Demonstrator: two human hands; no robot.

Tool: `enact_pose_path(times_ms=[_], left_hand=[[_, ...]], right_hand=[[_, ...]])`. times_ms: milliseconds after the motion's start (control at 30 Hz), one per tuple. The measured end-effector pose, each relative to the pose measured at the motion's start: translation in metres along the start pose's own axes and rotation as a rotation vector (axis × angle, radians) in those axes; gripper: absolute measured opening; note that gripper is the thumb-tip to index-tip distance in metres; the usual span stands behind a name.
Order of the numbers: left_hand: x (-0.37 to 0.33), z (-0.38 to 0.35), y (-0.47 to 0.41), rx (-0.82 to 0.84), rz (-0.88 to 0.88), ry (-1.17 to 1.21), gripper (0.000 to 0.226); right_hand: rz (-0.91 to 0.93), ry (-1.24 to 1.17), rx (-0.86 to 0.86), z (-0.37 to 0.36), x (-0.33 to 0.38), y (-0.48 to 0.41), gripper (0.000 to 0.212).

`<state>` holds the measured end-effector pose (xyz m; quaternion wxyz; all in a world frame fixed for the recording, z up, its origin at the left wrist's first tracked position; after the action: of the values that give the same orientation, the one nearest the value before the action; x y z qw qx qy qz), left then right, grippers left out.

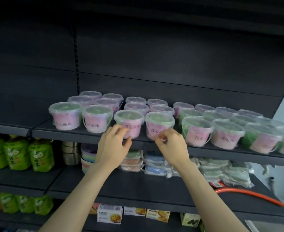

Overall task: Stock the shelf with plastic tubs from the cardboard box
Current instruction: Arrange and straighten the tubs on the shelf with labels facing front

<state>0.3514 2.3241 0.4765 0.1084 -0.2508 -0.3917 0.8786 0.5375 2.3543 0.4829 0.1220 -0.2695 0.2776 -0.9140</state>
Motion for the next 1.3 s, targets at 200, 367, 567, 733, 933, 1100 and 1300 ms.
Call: enact_pose_path(times_ms=[200, 367, 567, 733, 933, 1100, 1300], left_hand=[[0.01, -0.033, -0.045, 0.084, -0.047, -0.107, 0.05], [0.022, -0.051, -0.056, 0.108, -0.067, -0.043, 0.042], [0.037, -0.05, -0.058, 0.032, -0.112, 0.078, 0.032], [0.043, -0.05, -0.058, 0.08, -0.112, 0.199, 0.031], [0.044, -0.048, -0.051, 0.083, -0.118, 0.185, 0.027], [0.045, -0.047, -0.055, 0.147, -0.118, 0.154, 0.028], [0.05, -0.049, -0.046, 0.144, -0.109, 0.084, 0.057]], right_hand=[[0.103, 0.054, -0.103, 0.002, -0.013, -0.044, 0.022], [0.102, 0.127, -0.009, -0.019, -0.02, -0.061, 0.039], [0.024, -0.114, 0.01, -0.019, -0.037, -0.062, 0.029], [-0.014, -0.245, 0.14, -0.024, -0.039, -0.063, 0.015], [-0.034, -0.293, 0.156, -0.029, -0.037, -0.058, 0.024], [-0.033, -0.347, 0.179, -0.03, -0.038, -0.06, 0.025], [-0.005, -0.249, 0.123, -0.025, -0.042, -0.06, 0.025]])
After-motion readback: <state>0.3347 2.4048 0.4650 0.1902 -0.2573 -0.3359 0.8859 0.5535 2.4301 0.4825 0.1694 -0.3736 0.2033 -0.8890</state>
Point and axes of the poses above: each hand's wrist, its own y-axis away from the middle knuckle, its own z-axis out of the back of the hand, x = y × z, the point moved 5 cm from there along -y, towards the middle knuckle, and after that the axes turned 3 degrees about y, right-handed, at the moved point
